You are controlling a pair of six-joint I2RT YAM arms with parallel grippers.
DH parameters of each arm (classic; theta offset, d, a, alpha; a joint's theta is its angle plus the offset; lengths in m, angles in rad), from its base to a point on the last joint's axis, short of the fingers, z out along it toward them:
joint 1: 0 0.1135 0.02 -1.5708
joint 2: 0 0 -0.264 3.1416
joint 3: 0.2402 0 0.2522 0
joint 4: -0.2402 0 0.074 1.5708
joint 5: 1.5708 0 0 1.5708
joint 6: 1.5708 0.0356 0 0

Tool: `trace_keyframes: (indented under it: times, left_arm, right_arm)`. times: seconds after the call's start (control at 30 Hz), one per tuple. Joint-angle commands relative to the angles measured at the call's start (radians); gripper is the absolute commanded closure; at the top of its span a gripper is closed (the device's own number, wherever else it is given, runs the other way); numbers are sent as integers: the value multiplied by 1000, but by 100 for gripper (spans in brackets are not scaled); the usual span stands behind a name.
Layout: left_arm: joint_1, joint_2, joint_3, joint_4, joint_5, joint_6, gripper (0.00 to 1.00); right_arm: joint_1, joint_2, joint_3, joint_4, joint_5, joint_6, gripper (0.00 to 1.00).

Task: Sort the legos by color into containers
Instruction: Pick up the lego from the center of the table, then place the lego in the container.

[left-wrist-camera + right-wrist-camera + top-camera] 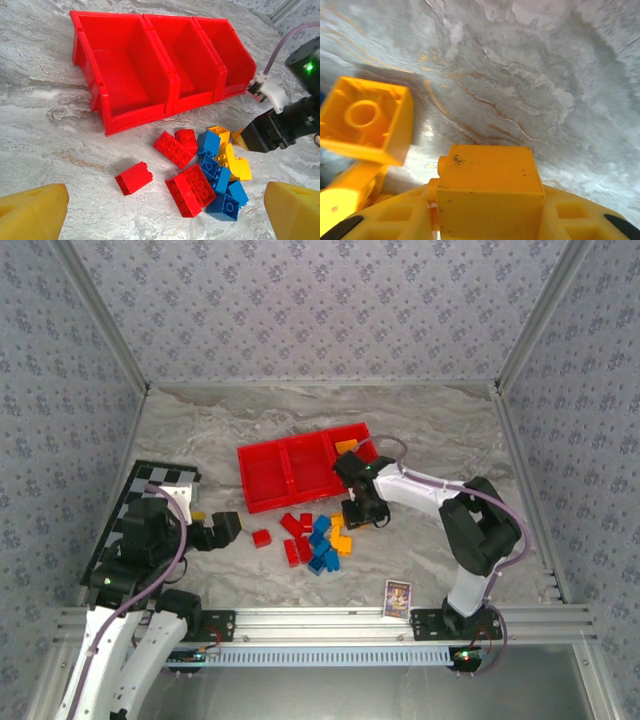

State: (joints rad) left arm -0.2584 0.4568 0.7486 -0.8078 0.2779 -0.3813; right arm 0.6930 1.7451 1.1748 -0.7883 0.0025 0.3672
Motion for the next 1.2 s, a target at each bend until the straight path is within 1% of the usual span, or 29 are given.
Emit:
trace_keyframes:
  times: [0.0, 0.13, 0.3, 0.4, 0.53, 0.63, 0.73, 0.9, 0.97, 1.07, 1.17]
  left_arm:
    - [-8, 7, 2, 33, 27, 21, 0]
    - [-10, 19, 3, 30, 33, 21, 0]
    - [-30, 28, 2, 31, 47, 24, 0]
    - [-79, 66, 4, 30, 63, 24, 0]
    - [-165, 154, 20, 10, 75, 24, 0]
    - [-222, 191, 23, 9, 92, 26, 0]
    - [-266, 204, 20, 13, 94, 27, 0]
    - [-281, 194, 16, 18, 87, 27, 0]
    - [-281, 188, 15, 19, 87, 27, 0]
    - [-282, 181, 14, 21, 89, 28, 0]
    - [-282, 178, 12, 22, 87, 28, 0]
  right_arm:
    - [-11, -87, 99, -62, 33, -26, 70]
    - [-58, -95, 204, -96, 83, -60, 70]
    - [-157, 3, 365, -102, 31, -118, 71]
    - [-208, 101, 482, -131, -5, -148, 73]
    - [-233, 233, 632, -186, -22, -182, 73]
    - [-245, 305, 701, -209, -41, -188, 73]
    - [-251, 353, 746, -216, -47, -188, 70]
    - [-254, 390, 777, -216, -50, -185, 59]
    - [-253, 395, 784, -222, -42, -183, 50]
    - [-252, 393, 784, -229, -35, -180, 41]
    - [-252, 387, 790, -248, -33, -175, 37]
